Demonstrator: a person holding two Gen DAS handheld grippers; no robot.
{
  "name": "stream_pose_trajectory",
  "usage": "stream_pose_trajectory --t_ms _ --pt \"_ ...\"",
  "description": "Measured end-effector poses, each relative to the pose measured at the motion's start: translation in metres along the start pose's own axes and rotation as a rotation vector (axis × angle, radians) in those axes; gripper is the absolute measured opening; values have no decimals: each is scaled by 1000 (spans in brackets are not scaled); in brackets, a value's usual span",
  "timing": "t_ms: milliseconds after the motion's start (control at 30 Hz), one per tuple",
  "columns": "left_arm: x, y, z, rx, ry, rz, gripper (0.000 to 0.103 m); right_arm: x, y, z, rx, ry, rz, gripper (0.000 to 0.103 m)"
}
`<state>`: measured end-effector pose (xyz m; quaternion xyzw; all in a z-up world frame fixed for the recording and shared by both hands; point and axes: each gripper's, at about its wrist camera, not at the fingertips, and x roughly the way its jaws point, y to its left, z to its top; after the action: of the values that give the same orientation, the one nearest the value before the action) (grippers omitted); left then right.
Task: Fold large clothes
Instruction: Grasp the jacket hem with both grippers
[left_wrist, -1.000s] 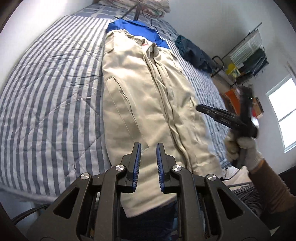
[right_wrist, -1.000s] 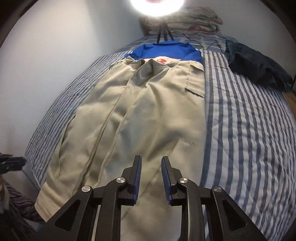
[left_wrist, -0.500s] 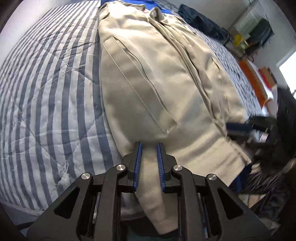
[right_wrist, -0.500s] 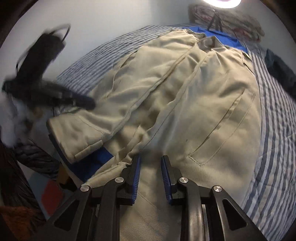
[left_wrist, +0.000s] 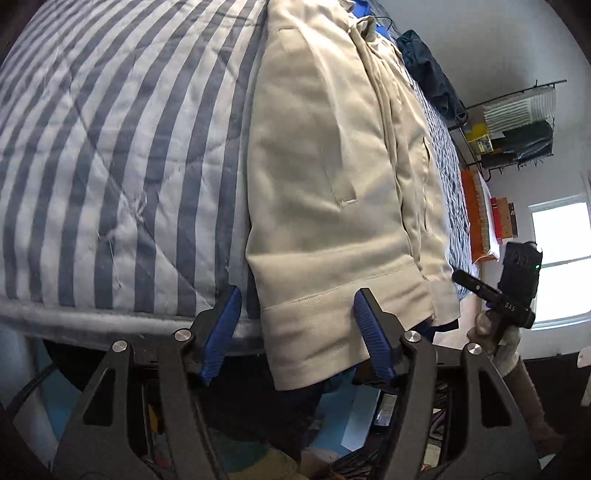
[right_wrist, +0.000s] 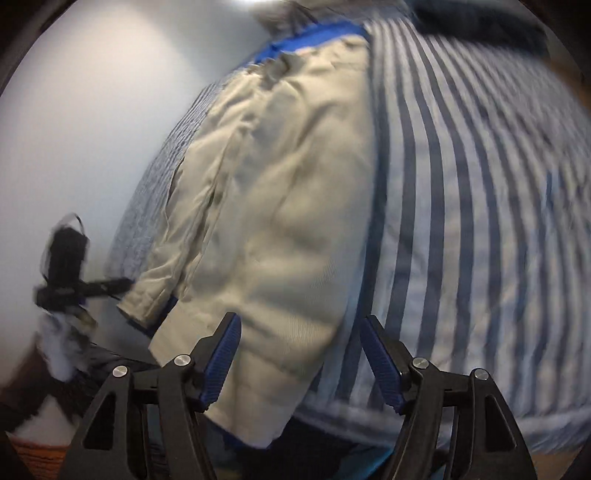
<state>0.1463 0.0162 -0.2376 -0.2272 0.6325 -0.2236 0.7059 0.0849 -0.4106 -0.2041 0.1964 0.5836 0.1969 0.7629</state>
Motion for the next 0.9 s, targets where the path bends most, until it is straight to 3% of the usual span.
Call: stream_pose_trajectory --t_ms 100,167,200,233,333,400,467,567,633,667,733,800,900 --pt "6 -2 -1 -34 20 -46 63 4 -2 -5 23 14 50 66" --pt "10 -6 -6 -6 30 -23 56 7 1 -5 16 30 71 64" --pt "11 -11 -7 28 21 7 51 10 3 -4 7 38 80 60" --pt "12 -16 -8 55 18 21 34 12 7 -5 -4 49 80 57" --pt "7 -31 -8 118 -11 70 12 21 16 -2 -45 64 36 40" --pt "-6 -41 -15 180 -41 92 10 15 19 0 -67 56 32 22" --pt "-16 -46 -22 226 -60 114 10 4 20 3 -73 18 39 15" --pt "-4 -40 -24 250 -14 149 10 17 8 -5 -53 56 7 15" --pt "-1 -31 -20 207 8 136 16 17 2 -5 -11 44 42 16" --pt "-3 -27 -17 172 17 109 17 14 2 -4 -1 42 57 23" --pt "-7 -20 -12 121 13 64 33 5 3 -4 -13 22 53 38" --pt "-12 -13 -7 97 -9 59 41 1 1 -3 -15 22 76 50" --pt "-2 -4 -1 41 32 -1 42 11 -7 -6 18 67 140 52"
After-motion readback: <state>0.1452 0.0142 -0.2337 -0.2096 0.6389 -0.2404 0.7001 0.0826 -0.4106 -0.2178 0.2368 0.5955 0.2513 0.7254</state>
